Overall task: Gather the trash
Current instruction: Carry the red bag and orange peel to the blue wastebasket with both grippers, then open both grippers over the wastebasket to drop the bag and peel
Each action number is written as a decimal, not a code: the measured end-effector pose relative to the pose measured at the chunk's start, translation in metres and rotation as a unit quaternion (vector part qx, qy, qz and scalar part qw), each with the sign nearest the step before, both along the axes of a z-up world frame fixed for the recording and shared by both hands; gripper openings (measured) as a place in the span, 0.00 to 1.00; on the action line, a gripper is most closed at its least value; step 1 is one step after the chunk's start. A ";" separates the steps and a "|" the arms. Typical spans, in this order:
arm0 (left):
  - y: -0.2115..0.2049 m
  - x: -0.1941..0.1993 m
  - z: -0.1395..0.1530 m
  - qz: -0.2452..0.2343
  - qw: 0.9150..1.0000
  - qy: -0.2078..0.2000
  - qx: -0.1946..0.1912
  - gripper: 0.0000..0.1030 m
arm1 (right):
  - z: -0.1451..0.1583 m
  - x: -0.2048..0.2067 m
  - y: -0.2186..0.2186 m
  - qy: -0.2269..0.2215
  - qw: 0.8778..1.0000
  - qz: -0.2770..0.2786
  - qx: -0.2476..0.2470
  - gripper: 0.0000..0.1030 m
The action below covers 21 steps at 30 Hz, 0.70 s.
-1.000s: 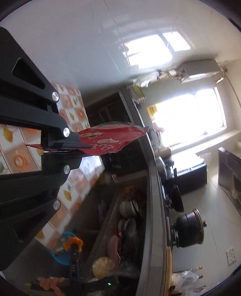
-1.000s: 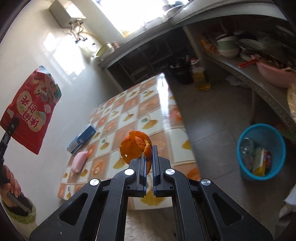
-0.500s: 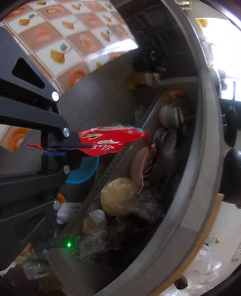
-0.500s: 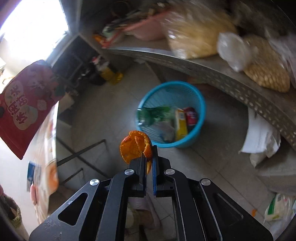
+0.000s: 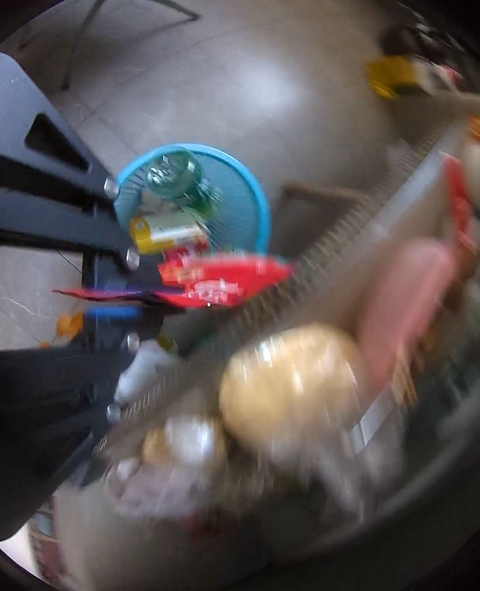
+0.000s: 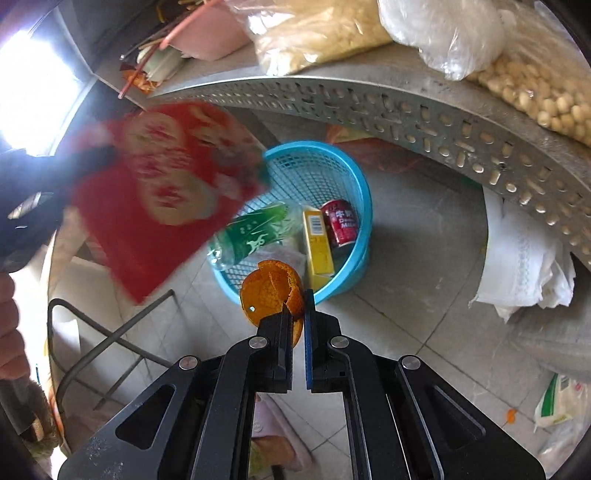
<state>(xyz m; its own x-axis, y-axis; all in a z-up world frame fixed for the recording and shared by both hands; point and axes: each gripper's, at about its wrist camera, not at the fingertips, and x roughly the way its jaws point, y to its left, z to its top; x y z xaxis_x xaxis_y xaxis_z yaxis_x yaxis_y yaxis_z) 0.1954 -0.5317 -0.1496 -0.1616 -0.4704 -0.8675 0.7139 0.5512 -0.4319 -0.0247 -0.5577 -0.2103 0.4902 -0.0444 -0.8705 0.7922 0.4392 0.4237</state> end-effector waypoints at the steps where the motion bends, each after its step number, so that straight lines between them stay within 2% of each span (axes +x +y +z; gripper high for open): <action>1: -0.004 0.004 -0.019 0.012 0.999 0.006 0.038 0.53 | -0.004 0.002 0.000 0.003 1.000 0.000 0.003 0.03; 2: -0.006 0.010 -0.041 0.028 0.996 0.016 0.077 0.55 | -0.008 0.002 -0.002 0.006 1.000 -0.001 0.006 0.03; 3: -0.002 0.017 -0.060 0.052 0.993 0.031 0.101 0.55 | -0.012 0.002 -0.003 0.010 1.000 -0.001 0.008 0.03; 5: 0.007 0.026 -0.075 0.086 0.988 0.058 0.111 0.55 | -0.018 0.003 -0.004 0.016 1.000 0.001 0.011 0.03; 8: 0.017 0.031 -0.069 0.101 0.985 0.057 0.125 0.55 | -0.020 0.006 -0.005 0.025 1.000 0.005 0.007 0.03; 10: 0.019 0.032 -0.046 0.093 0.989 0.046 0.106 0.55 | -0.021 0.010 -0.006 0.029 1.000 0.008 0.004 0.03; 14: 0.031 0.026 0.020 0.064 0.997 0.001 0.049 0.57 | -0.017 0.026 -0.012 0.027 0.999 0.019 -0.011 0.03; 18: 0.071 0.014 0.076 0.052 0.999 -0.011 -0.011 0.61 | -0.011 0.051 -0.019 0.032 0.998 0.027 -0.044 0.05; 19: 0.088 0.011 0.088 0.049 0.998 -0.010 -0.024 0.61 | -0.011 0.058 -0.021 0.034 0.998 0.028 -0.049 0.08; 21: 0.119 0.002 0.104 0.040 0.998 -0.013 -0.047 0.64 | -0.020 0.070 -0.027 0.056 0.996 0.031 -0.064 0.35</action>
<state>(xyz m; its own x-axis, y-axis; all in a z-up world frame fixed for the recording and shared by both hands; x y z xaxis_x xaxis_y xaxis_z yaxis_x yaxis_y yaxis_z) 0.1969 -0.4123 -0.0453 -0.0979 -0.5611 -0.8219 0.6803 0.5650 -0.4668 0.0453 -0.5850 -0.2301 0.3965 -0.1304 -0.9087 0.8007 0.5334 0.2728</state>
